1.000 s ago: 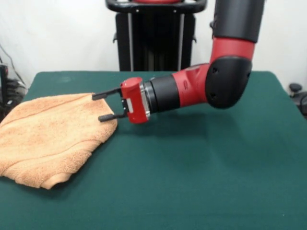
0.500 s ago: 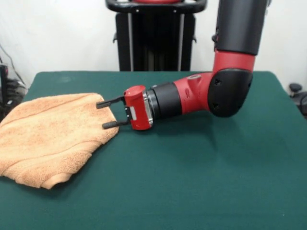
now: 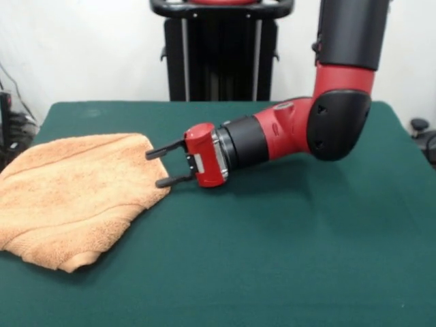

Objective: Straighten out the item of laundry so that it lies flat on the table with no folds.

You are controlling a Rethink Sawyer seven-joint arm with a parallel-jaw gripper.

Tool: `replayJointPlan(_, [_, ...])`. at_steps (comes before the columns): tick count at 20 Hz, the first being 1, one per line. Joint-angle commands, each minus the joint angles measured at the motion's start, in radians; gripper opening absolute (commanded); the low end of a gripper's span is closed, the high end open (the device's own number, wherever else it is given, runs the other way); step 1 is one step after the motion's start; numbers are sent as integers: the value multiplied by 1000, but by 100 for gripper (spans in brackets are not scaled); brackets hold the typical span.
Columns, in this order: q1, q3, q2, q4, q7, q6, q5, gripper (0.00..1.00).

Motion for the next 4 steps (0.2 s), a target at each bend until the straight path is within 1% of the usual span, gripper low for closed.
replayJointPlan(1, [44, 62, -35, 40, 317, -167, 52, 100])
replayJointPlan(4, [50, 67, -44, 49, 298, -166, 65, 100])
